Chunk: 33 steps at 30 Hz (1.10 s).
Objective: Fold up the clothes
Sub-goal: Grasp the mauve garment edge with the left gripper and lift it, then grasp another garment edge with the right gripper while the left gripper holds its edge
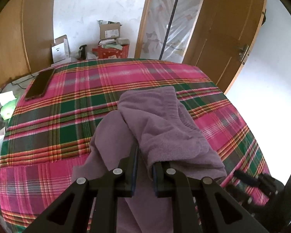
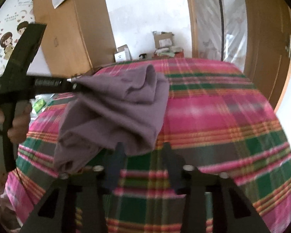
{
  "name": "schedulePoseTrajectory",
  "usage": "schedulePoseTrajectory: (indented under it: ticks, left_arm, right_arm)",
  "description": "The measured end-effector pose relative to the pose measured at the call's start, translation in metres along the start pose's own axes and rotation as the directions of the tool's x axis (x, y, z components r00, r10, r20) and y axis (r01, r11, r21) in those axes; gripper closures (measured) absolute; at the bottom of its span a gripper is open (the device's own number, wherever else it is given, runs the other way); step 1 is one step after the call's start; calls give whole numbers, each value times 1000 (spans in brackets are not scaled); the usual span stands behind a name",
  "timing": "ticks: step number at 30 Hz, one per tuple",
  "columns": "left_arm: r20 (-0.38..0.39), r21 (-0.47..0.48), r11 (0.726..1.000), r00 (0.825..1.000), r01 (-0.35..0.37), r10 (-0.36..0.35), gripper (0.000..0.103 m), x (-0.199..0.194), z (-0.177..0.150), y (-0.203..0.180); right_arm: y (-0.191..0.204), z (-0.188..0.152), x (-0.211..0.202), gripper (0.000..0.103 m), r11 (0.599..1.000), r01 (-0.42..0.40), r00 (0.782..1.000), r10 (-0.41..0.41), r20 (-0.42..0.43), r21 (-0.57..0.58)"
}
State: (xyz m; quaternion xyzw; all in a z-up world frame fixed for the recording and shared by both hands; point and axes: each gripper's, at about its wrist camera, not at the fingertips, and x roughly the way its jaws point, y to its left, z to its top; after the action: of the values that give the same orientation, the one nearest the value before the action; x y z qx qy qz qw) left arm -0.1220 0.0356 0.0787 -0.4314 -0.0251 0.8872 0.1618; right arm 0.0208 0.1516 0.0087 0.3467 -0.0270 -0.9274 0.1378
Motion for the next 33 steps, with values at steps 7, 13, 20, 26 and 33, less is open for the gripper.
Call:
schedulePoseTrajectory:
  ticks: [7,13,20,26,33]
  left_arm:
    - [-3,-15,1000,1000,8,-8,88,0,0,2]
    - [-11,-15,1000,1000,5,-5,88,2,3,2]
    - [-18,0,1000,1000,-6,6,83,7,6,0]
    - [-18,-25,1000,1000,-2,1,73,7,9,9]
    - [25,-59,998,999,-33,35,96,0,15,15]
  right_arm:
    - [5,40,16,74,991,-61,997,65,33,-118]
    - [19,50,53,74,969,-155,987,144,-73,-191]
    - [30,52,82,74,963,-149,985,126,-115,-224]
    - [14,55,71,98,979,-80,995,67,-74,-186]
    - [-11,66,39,100,995,29,999,-25,45,-94]
